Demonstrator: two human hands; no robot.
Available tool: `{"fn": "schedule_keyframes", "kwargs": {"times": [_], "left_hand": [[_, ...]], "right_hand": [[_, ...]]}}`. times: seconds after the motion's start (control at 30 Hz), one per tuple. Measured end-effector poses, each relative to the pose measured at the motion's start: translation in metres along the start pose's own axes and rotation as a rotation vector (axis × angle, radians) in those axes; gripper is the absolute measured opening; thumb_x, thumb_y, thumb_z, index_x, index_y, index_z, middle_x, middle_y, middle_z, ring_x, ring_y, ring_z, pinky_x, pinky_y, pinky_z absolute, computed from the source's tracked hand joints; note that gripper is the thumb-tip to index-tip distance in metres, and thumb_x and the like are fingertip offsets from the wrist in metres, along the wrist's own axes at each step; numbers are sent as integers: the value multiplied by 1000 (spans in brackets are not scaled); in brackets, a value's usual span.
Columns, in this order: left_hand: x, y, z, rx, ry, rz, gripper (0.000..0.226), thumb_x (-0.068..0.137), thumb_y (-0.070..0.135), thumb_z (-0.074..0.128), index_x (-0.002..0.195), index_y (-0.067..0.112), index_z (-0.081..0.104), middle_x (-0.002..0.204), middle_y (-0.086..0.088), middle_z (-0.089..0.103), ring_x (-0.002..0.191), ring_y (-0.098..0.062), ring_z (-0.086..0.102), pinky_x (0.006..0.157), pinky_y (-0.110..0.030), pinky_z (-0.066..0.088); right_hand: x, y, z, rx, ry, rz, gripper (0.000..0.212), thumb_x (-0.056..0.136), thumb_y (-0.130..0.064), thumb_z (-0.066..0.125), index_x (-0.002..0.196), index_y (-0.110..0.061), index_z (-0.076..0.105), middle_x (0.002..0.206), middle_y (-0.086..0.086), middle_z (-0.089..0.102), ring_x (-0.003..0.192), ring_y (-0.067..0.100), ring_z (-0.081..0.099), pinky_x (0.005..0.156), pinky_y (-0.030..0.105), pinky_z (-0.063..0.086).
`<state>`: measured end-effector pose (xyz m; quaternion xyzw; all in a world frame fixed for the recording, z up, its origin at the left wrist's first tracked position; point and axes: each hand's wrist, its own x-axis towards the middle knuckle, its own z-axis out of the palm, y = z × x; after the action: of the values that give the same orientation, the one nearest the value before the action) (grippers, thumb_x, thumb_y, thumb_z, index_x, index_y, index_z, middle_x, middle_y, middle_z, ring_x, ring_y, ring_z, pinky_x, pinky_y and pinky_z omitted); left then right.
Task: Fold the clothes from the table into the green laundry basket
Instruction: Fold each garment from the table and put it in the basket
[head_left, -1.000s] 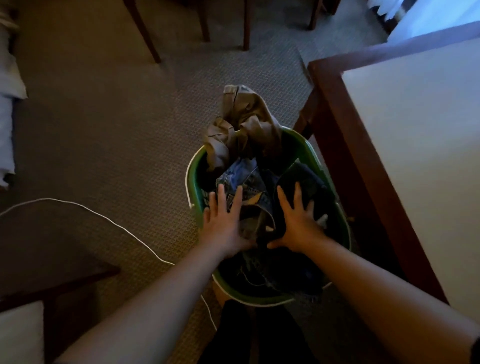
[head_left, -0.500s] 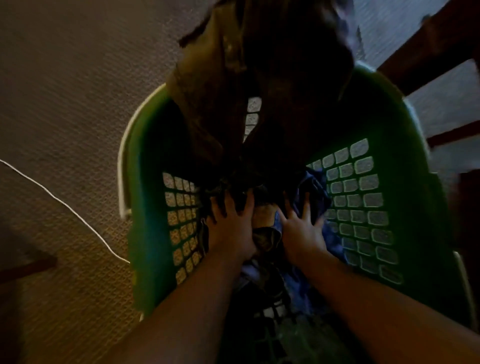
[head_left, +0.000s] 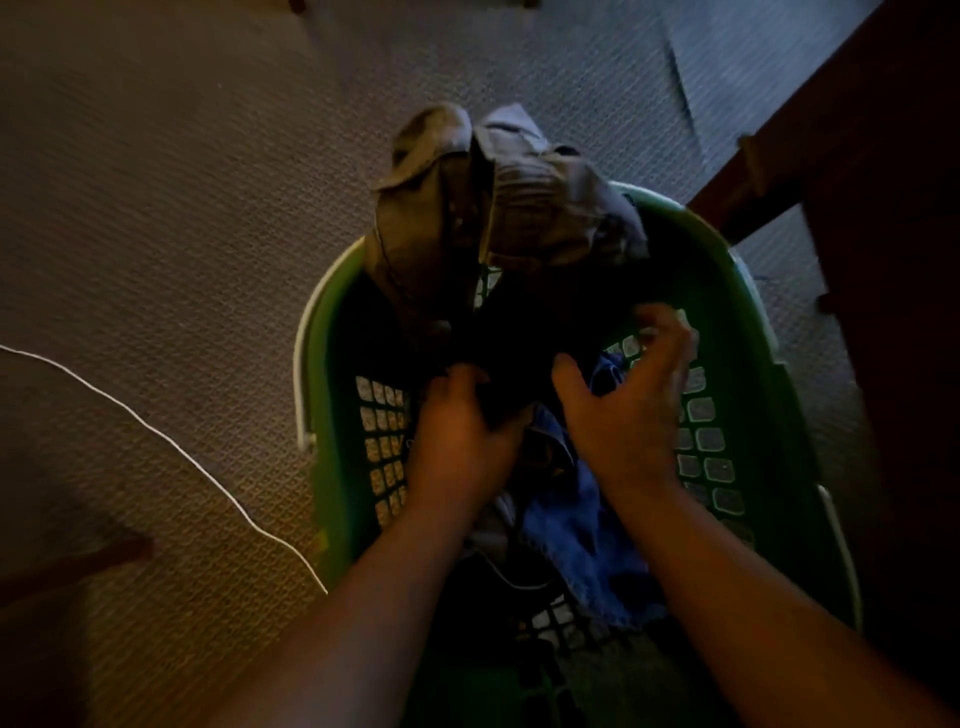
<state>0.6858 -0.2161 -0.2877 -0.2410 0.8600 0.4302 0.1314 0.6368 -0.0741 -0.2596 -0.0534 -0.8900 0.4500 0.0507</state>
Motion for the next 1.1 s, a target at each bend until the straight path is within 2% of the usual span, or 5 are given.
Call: {"fn": "schedule_keyframes", "kwargs": {"times": [0.3, 0.57, 0.87, 1.0, 1.1], "left_hand": [[30, 75, -97, 75, 409, 331, 106, 87, 33, 77, 166, 13, 8, 168, -23, 21, 152, -41, 31, 118, -60, 36], [52, 49, -88, 212, 600, 632, 14, 84, -3, 65, 94, 4, 71, 87, -14, 68, 86, -34, 62, 76, -44, 47], [-22, -9, -10, 391, -491, -53, 47, 104, 25, 55, 149, 14, 52, 153, -12, 54, 137, -34, 54, 84, -21, 57], [-22, -17, -6, -3, -83, -259, 51, 108, 25, 50, 152, 1, 44, 153, -22, 50, 135, -32, 52, 72, -10, 53], [-15, -6, -11, -59, 207, 106, 92, 79, 37, 82, 155, 12, 35, 152, -19, 42, 136, -23, 41, 112, -24, 34]], "right_hand": [[59, -65, 13, -14, -86, -285, 79, 86, -37, 75, 154, -15, 41, 123, 7, 72, 114, 21, 68, 101, 43, 52], [14, -13, -1, 50, -288, -256, 47, 91, -9, 60, 139, -9, 61, 114, 12, 69, 102, 24, 68, 85, 41, 58], [-34, 40, -18, -880, -1119, 179, 71, 70, -69, 42, 132, -37, 58, 138, 12, 55, 121, 38, 54, 102, 45, 47], [-16, 18, -28, -143, -520, 429, 53, 73, -63, 69, 97, -16, 68, 105, 16, 62, 88, 20, 60, 63, 33, 51], [-9, 13, -20, -321, -455, 204, 98, 72, -49, 87, 150, -34, 31, 163, 5, 10, 145, 33, 27, 111, 42, 36]]}}
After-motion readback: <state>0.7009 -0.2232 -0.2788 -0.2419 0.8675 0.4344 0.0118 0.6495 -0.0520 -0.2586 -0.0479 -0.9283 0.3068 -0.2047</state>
